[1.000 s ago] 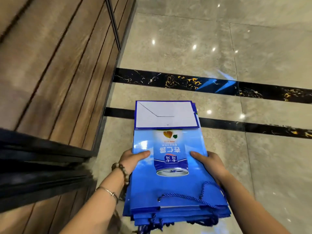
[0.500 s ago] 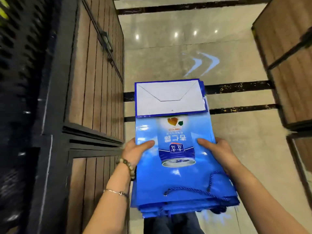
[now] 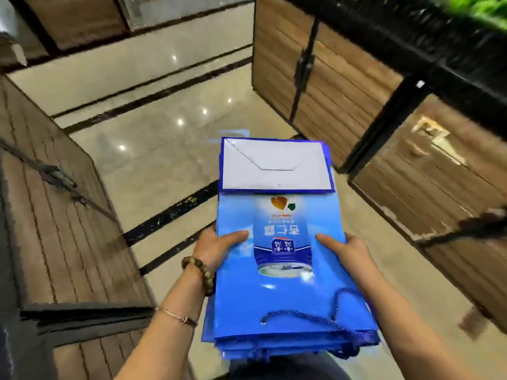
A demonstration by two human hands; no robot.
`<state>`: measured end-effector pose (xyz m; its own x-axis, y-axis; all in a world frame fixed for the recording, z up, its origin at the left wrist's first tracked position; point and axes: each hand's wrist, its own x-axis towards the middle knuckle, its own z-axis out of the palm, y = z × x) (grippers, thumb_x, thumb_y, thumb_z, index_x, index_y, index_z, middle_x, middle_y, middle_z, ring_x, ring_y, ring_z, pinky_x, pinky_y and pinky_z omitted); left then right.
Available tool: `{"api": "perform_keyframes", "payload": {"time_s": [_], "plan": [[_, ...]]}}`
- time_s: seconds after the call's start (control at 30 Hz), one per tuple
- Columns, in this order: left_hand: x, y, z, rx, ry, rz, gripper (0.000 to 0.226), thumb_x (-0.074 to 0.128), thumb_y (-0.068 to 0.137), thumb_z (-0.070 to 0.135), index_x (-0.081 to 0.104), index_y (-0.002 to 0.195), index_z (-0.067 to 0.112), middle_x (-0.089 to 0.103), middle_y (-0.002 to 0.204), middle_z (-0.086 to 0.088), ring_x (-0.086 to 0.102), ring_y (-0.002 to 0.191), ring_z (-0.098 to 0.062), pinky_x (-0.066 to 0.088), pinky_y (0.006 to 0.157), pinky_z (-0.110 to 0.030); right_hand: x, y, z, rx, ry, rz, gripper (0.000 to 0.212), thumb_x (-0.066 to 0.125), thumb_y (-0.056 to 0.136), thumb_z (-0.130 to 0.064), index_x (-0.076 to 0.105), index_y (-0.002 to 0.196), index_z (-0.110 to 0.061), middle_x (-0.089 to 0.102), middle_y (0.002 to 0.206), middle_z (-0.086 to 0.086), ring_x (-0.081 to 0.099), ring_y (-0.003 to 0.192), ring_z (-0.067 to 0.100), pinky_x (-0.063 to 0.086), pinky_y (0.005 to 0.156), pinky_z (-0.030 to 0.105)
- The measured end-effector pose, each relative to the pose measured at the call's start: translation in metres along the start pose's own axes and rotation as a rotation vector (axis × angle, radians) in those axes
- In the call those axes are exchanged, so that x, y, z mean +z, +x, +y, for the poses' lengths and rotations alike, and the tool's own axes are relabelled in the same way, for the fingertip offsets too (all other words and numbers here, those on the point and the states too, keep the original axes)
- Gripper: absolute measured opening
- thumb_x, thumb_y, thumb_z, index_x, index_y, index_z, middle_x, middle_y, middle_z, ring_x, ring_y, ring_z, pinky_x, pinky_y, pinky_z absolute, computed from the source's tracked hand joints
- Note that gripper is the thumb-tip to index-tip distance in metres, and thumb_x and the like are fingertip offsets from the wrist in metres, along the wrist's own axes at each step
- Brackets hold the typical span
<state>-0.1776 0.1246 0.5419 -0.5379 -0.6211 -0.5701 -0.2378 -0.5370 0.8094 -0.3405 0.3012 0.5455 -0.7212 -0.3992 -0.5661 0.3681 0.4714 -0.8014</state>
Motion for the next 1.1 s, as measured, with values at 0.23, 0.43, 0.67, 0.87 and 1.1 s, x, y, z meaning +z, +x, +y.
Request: {"api": "perform_keyframes", "payload": {"time_s": [0.23, 0.43, 0.67, 0.87, 1.1], "plan": [[0.202, 0.002, -0.013, 0.021, 0.282, -0.510, 0.019, 0.064, 0.075, -0.008, 0.065, 0.090, 0.005, 0.071, 0.070, -0.003, 0.065, 0.056, -0.014, 0.054, 0.052, -0.026, -0.178, -0.037, 0.063, 0.064, 0.318, 0.444, 0.016, 0.073, 0.075, -0.016, 0.067, 0.086, -0.006, 0.070, 0.071, 0.010, 0.064, 0.052, 0.020, 0.053, 0.055, 0.030], [0.388, -0.060, -0.070, -0.069, 0.530, -0.872, 0.022, 0.074, 0.067, 0.002, 0.068, 0.087, 0.001, 0.069, 0.076, -0.014, 0.064, 0.063, -0.024, 0.053, 0.060, -0.033, -0.313, -0.117, 0.136, 0.035, 0.625, 0.788, 0.005, 0.068, 0.078, -0.004, 0.065, 0.082, -0.001, 0.068, 0.054, 0.001, 0.063, 0.044, 0.012, 0.046, 0.039, 0.019], [0.541, -0.163, -0.165, -0.157, 0.799, -1.265, 0.022, 0.058, 0.080, -0.007, 0.063, 0.101, -0.004, 0.072, 0.071, -0.005, 0.066, 0.056, -0.015, 0.054, 0.050, -0.024, -0.396, -0.218, 0.233, 0.155, 0.827, 1.238, 0.015, 0.076, 0.072, -0.021, 0.068, 0.079, -0.010, 0.071, 0.071, 0.004, 0.065, 0.063, 0.023, 0.055, 0.072, 0.040], [0.654, -0.272, -0.268, -0.155, 1.062, -1.622, 0.012, 0.061, 0.080, -0.005, 0.065, 0.089, 0.001, 0.070, 0.062, 0.002, 0.063, 0.053, -0.008, 0.053, 0.053, -0.019, -0.441, -0.299, 0.303, 0.191, 1.063, 1.606, 0.009, 0.071, 0.078, -0.013, 0.065, 0.070, -0.014, 0.064, 0.046, -0.010, 0.059, 0.041, 0.002, 0.046, 0.039, 0.014], [0.753, -0.385, -0.368, -0.194, 1.254, -1.949, 0.014, 0.063, 0.081, -0.001, 0.064, 0.095, -0.001, 0.066, 0.090, -0.012, 0.063, 0.052, -0.005, 0.052, 0.055, -0.017, -0.501, -0.359, 0.344, 0.269, 1.213, 1.941, 0.007, 0.071, 0.077, -0.013, 0.067, 0.080, -0.008, 0.067, 0.057, -0.001, 0.061, 0.044, 0.006, 0.050, 0.044, 0.019]]}}
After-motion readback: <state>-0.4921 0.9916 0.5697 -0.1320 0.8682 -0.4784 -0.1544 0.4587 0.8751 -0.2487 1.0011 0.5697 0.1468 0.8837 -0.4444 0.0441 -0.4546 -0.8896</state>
